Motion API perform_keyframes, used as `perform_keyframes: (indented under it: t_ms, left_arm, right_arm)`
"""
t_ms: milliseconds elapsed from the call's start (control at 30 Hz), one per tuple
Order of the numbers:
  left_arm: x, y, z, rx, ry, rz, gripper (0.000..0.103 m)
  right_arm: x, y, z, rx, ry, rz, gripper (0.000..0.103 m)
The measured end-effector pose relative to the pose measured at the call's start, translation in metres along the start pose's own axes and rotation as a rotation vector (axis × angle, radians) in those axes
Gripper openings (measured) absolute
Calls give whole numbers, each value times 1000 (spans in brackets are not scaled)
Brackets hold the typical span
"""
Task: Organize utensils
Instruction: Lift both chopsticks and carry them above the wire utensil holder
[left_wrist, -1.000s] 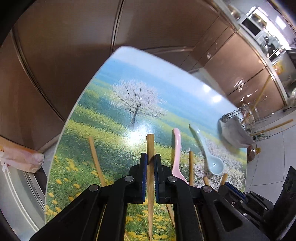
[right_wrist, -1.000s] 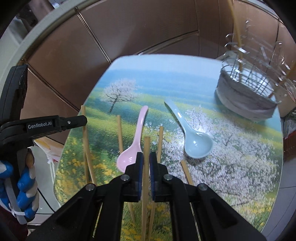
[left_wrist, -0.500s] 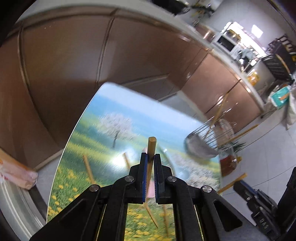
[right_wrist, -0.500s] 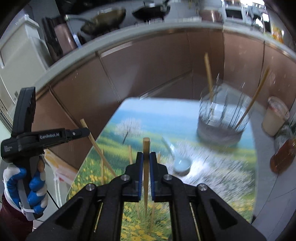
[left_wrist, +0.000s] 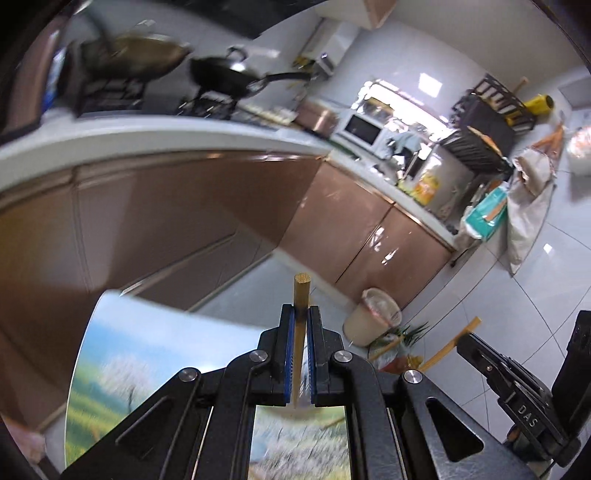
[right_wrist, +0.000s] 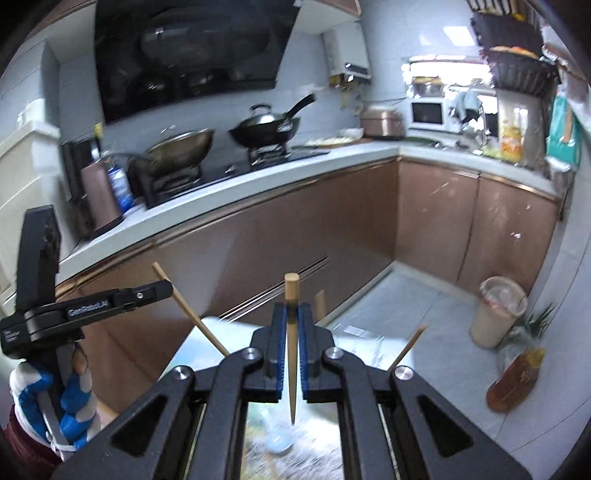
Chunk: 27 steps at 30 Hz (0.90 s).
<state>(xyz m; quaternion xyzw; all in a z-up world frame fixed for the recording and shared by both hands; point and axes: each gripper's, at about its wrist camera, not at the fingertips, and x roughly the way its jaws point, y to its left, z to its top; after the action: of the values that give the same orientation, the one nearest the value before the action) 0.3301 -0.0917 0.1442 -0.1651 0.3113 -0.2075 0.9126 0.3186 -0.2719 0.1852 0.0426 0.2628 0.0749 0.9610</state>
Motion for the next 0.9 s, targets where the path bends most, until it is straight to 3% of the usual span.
perform_keyframes:
  t_ms: [167,333,667,900]
  left_arm:
    - [39,-26,18,41,-15,-16,6]
    - [75,-34,14,62,3,-8,6]
    - [149,-12,-42,92,103,47,6]
    - [155,-4,-60,104,118,74,6]
  right_arm:
    - [17,-36,19,32,-17,-37,5]
    - [39,-63,18,52,-23,-68,5]
    - [107,-82,-40,57,33,-68,5]
    - [118,-90,-69,80,60,-70,5]
